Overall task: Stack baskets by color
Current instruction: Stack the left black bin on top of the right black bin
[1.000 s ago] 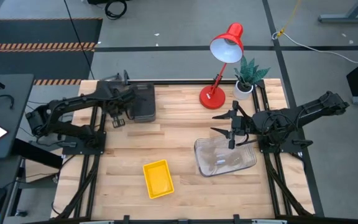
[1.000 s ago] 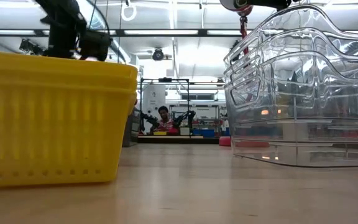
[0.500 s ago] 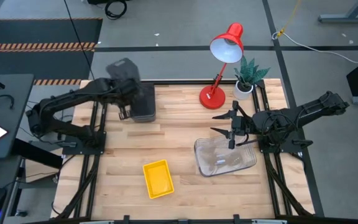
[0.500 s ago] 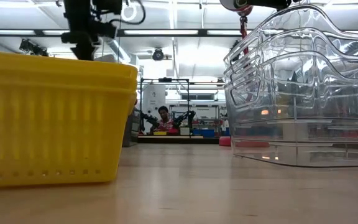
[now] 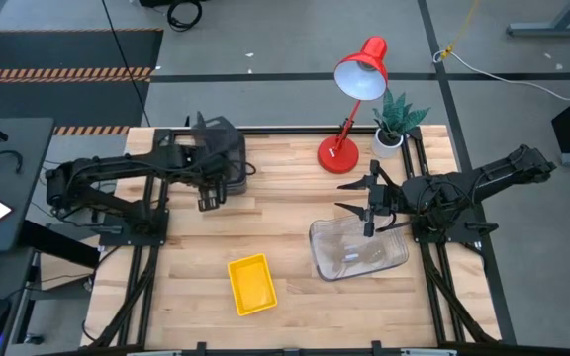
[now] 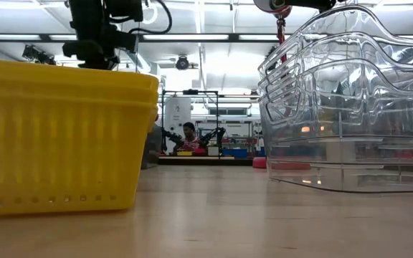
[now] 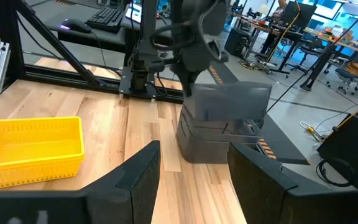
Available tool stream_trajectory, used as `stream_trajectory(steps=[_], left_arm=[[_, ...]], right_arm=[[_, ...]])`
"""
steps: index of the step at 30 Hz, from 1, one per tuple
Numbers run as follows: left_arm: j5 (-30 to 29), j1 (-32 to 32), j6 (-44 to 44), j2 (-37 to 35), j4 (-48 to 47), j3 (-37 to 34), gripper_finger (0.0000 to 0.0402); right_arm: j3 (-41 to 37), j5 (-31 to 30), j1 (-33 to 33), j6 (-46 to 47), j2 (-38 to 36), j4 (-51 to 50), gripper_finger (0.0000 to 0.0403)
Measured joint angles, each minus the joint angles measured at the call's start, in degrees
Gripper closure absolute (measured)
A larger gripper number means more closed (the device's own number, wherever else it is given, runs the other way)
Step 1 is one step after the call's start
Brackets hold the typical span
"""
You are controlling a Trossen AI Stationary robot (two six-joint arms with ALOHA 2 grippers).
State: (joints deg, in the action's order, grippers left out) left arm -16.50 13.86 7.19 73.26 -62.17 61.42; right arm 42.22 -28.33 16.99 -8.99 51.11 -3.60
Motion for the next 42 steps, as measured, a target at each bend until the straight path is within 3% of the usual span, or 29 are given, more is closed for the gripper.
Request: stream_trajectory(steps=[7, 17, 22, 34, 42], left_arm=[[3.33, -0.01, -0.44, 3.52, 0.19, -0.34, 0.0386], [3.27, -0.01, 0.96, 5.61, -1.89, 1.05, 0.0237], [2.79, 0.12, -0.84, 5.35, -5.59, 6.85, 0.0206], [4.89, 0.57, -1.75, 8.05, -5.91, 7.53, 0.0246], [2.96, 0.41, -0.06, 11.19, -5.73, 7.53, 0.0316]], right_arm=[[0.00, -0.01, 0.00, 0.23, -0.02, 0.12, 0.0210], [0.00, -0.03, 0.00, 0.23, -0.02, -0.32, 0.0210], [0.00, -0.03, -0.02, 0.23, -0.02, -0.28, 0.0210], [0.00, -0.05, 0.00, 0.26, -0.02, -0.28, 0.0210], [0.00, 1.08, 0.09, 0.28, -0.02, -0.26, 0.0210]])
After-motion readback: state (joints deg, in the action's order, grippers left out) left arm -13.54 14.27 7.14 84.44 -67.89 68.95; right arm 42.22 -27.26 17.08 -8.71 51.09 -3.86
